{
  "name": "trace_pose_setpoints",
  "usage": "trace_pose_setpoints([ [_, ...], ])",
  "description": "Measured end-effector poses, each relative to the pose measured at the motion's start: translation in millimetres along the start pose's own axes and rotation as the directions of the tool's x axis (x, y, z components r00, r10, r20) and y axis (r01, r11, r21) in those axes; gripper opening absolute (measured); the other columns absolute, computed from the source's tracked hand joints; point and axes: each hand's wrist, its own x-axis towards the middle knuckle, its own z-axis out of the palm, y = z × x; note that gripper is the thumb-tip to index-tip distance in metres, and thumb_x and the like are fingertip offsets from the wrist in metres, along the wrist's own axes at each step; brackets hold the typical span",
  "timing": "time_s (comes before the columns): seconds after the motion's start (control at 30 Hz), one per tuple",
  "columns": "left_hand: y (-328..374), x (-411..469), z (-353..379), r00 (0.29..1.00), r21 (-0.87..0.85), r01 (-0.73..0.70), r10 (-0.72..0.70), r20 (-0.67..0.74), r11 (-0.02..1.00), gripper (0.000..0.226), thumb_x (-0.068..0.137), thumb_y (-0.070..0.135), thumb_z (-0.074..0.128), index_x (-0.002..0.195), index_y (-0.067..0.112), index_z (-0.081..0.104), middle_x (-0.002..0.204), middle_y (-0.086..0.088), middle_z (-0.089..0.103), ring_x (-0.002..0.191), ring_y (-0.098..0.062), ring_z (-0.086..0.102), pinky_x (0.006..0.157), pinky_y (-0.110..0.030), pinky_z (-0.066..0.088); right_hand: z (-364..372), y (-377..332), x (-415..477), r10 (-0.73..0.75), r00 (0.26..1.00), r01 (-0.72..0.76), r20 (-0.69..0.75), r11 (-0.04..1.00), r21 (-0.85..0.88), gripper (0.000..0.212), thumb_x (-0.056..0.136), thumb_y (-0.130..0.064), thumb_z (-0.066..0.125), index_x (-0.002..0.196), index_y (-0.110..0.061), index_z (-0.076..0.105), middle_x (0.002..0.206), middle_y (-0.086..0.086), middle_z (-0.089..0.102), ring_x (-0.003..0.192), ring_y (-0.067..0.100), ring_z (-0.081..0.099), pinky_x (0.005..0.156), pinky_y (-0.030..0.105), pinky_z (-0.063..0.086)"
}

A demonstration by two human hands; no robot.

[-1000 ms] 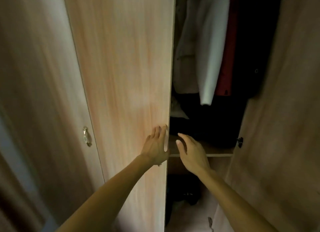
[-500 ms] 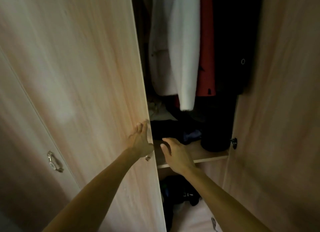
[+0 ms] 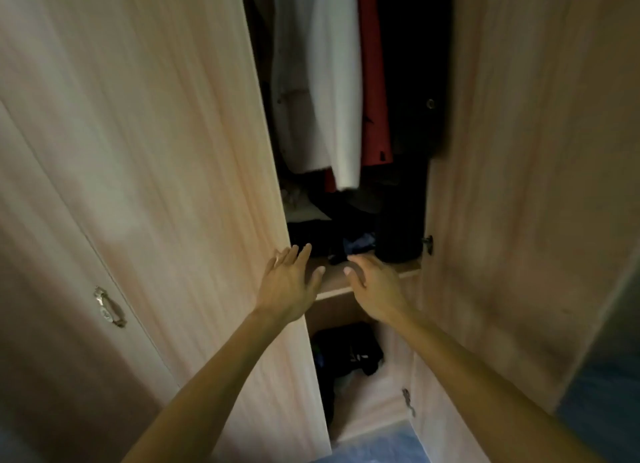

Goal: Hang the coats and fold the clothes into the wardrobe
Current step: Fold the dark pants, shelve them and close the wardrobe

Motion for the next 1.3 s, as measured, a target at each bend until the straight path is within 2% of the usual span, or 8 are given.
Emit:
trace_pose_setpoints([
  [0.17,71.4,-49.6,7.0,0.991,-0.206,-0.131,0.133,-0.004,0.970,0.059,0.095,0.048,0.036,0.141,0.012,0.040,0.136,-0.015,0.052,0.124,-0.033,0.048,0.103,-0.039,0.034,-54.0,14.2,-75.6,0.126,0.992,-0.128,-0.033,0.989,-0.079,0.054,0.089,-0.042,0.036,0.127,-0.009,0.056,0.124,0.013,0.061,0.105,0.029,0.061,0.090,0.040,0.049],
  [0.3,132.4,-76.6,19.1,0.965,-0.357,-0.242,0.263,0.011,0.902,0.054,0.094,0.049,0.036,0.134,0.014,0.047,0.124,-0.014,0.061,0.107,-0.034,0.058,0.089,-0.037,0.045,-101.3,45.3,-144.4,0.259,0.963,-0.268,-0.070,0.939,-0.216,0.033,0.096,-0.030,0.046,0.116,-0.007,0.057,0.109,0.018,0.065,0.090,0.035,0.064,0.077,0.039,0.051],
  [0.6,266.7,-75.7,34.4,0.919,-0.401,-0.360,0.395,0.007,0.843,0.074,0.086,0.059,0.019,0.129,0.008,0.051,0.126,-0.014,0.059,0.109,-0.030,0.057,0.095,-0.036,0.043,-222.3,127.3,-208.0,0.426,0.855,-0.497,-0.295,0.835,-0.236,0.051,0.098,-0.040,0.041,0.141,-0.013,0.040,0.129,0.014,0.058,0.110,0.031,0.058,0.088,0.035,0.045],
  [0.83,326.3,-35.7,48.5,0.946,-0.300,-0.300,0.323,0.029,0.906,0.065,0.090,0.052,0.029,0.137,0.010,0.045,0.135,-0.011,0.053,0.119,-0.026,0.052,0.101,-0.034,0.035,-250.8,179.0,-158.6,0.427,0.880,-0.456,-0.209,0.882,-0.119,0.064,0.097,-0.052,0.033,0.149,-0.015,0.022,0.140,0.009,0.049,0.119,0.027,0.054,0.098,0.040,0.044],
  [0.97,331.8,-25.5,55.6,0.969,-0.265,-0.239,0.247,-0.007,0.934,0.064,0.091,0.053,0.031,0.135,0.010,0.048,0.132,-0.011,0.056,0.118,-0.026,0.053,0.100,-0.033,0.037,-237.6,191.5,-135.9,0.319,0.941,-0.327,-0.115,0.944,-0.053,0.039,0.098,-0.040,0.038,0.120,-0.010,0.051,0.102,0.010,0.066,0.086,0.028,0.064,0.074,0.039,0.053],
  [1.1,316.2,-23.8,60.9,0.992,-0.226,-0.126,0.129,0.000,0.966,0.057,0.094,0.051,0.036,0.134,0.013,0.049,0.132,-0.008,0.056,0.116,-0.025,0.054,0.100,-0.036,0.039,-220.6,183.0,-135.3,0.275,0.949,-0.278,-0.155,0.960,0.001,0.036,0.089,-0.052,0.052,0.090,-0.016,0.052,0.073,-0.003,0.058,0.062,0.008,0.056,0.053,0.021,0.043],
  [1.2,299.6,-27.8,58.5,0.999,-0.182,-0.049,0.045,-0.024,0.982,0.051,0.094,0.050,0.038,0.131,0.017,0.051,0.128,-0.008,0.058,0.113,-0.027,0.055,0.096,-0.036,0.040,-208.6,166.9,-137.1,0.225,0.968,-0.227,-0.110,0.974,-0.009,0.032,0.087,-0.053,0.055,0.089,-0.022,0.046,0.067,-0.013,0.048,0.056,-0.002,0.047,0.047,0.012,0.035],
  [1.3,278.7,-32.0,52.8,0.997,-0.140,0.050,-0.057,-0.048,0.989,0.050,0.095,0.048,0.042,0.134,0.018,0.048,0.133,-0.008,0.055,0.115,-0.029,0.054,0.095,-0.037,0.042,-183.7,143.5,-136.3,0.172,0.985,-0.172,-0.005,0.985,0.001,0.041,0.086,-0.054,0.054,0.103,-0.017,0.053,0.080,-0.006,0.060,0.067,0.009,0.060,0.061,0.022,0.052],
])
